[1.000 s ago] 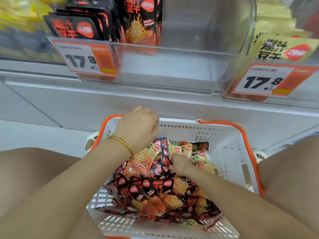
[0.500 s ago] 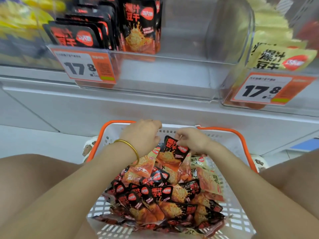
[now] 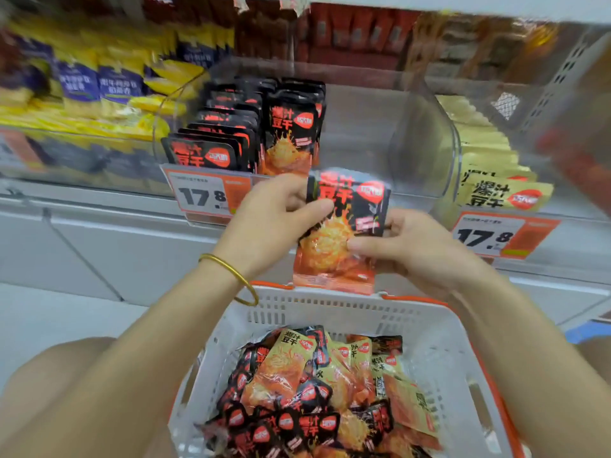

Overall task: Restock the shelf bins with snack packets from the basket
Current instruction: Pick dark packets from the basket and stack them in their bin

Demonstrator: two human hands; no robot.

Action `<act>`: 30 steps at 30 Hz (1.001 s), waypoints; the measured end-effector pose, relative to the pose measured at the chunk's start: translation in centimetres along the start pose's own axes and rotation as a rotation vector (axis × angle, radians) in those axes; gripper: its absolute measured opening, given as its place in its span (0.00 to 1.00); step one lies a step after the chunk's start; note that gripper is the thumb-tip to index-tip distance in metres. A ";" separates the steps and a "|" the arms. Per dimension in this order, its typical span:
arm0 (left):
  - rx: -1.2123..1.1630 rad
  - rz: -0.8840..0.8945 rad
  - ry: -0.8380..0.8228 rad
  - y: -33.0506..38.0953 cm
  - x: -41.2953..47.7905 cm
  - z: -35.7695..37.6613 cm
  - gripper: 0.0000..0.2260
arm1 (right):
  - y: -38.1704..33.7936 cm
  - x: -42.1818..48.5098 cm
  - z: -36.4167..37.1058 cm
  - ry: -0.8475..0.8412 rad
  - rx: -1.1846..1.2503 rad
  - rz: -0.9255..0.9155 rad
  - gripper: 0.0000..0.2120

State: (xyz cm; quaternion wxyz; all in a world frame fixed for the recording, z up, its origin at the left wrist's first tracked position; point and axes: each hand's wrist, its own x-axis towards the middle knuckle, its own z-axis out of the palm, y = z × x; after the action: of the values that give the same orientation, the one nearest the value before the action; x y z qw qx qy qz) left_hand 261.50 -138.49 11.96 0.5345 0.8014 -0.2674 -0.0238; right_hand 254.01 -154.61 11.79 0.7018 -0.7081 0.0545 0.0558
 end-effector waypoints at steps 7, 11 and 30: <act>0.795 0.340 0.434 -1.4 3.5 -5.6 0.17 | -7.9 10.2 0.0 0.279 -0.153 -0.185 0.12; 0.935 0.281 0.386 -4.3 3.3 -4.8 0.19 | -5.8 17.1 0.9 0.329 -0.607 0.108 0.21; 0.957 0.302 0.436 -4.8 3.7 -4.5 0.17 | -4.3 19.9 2.3 0.319 -0.597 0.211 0.17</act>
State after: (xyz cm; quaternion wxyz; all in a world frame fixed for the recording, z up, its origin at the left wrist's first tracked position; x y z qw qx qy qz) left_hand 268.01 -134.98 10.64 0.1506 0.8943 -0.2433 0.3441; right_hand 274.37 -152.27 12.94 0.4370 -0.8723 0.2175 0.0302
